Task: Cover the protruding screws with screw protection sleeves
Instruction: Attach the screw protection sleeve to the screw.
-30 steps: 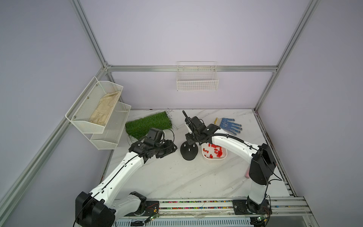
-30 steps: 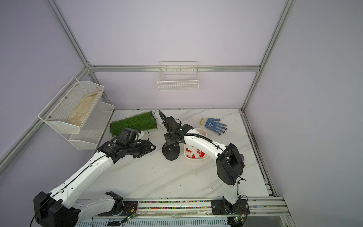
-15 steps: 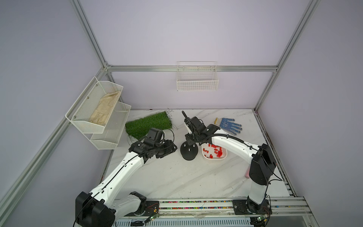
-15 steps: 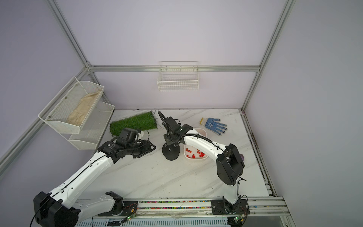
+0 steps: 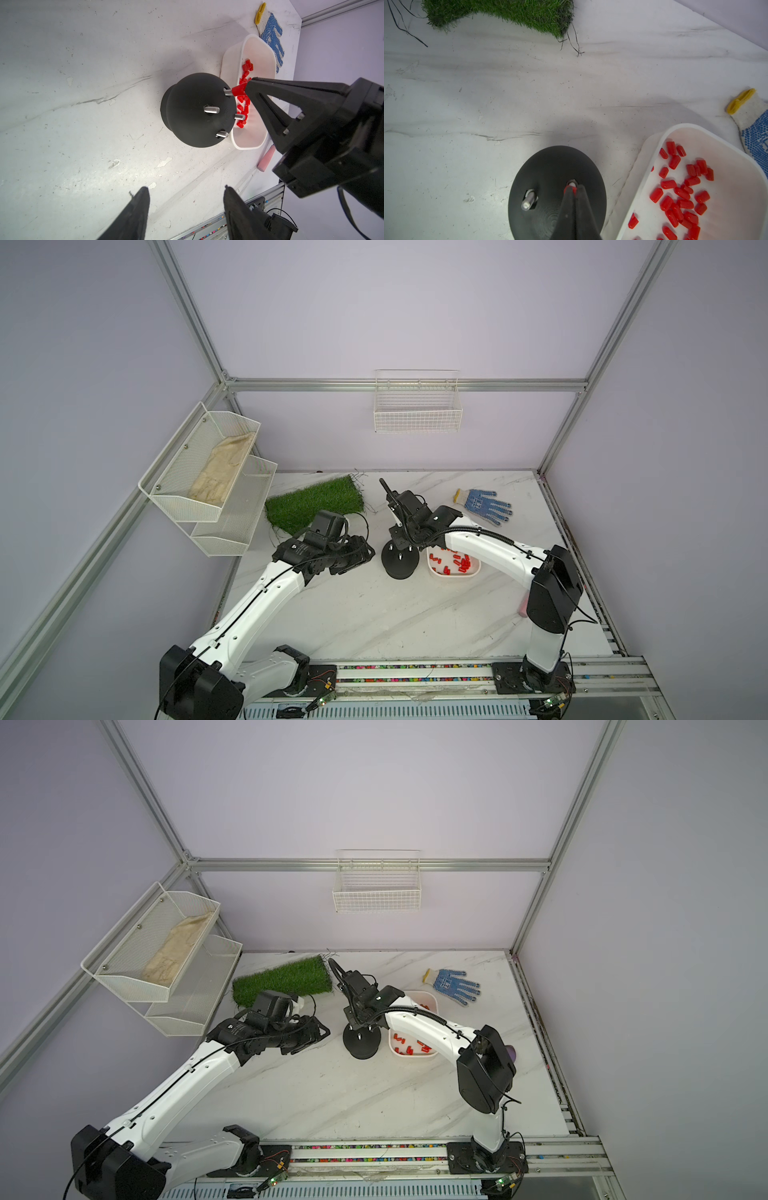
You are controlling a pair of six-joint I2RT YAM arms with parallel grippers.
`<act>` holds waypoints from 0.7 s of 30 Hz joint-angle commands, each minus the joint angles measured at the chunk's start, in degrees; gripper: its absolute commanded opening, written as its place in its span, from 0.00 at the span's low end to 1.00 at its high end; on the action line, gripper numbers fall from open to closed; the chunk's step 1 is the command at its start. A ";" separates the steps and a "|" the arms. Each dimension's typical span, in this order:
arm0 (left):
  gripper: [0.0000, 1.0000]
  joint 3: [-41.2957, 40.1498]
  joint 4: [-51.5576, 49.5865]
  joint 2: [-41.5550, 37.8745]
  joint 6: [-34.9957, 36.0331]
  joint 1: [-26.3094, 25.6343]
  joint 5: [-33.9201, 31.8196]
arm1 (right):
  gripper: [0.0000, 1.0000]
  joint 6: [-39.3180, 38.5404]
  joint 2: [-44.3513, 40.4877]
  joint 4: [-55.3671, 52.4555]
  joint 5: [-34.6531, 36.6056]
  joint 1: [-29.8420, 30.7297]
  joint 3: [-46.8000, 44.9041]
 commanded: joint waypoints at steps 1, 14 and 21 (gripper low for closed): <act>0.58 -1.55 2.00 -1.26 -0.08 0.43 0.53 | 0.05 -1.51 -2.04 -0.42 1.19 0.67 -0.64; 0.58 -1.64 2.01 -1.33 -0.35 0.43 0.40 | 0.05 -2.78 -2.45 0.69 1.08 1.22 -2.35; 0.58 -1.80 1.99 -1.35 -0.51 0.46 0.39 | 0.05 -2.85 -2.29 2.10 0.59 1.47 -3.31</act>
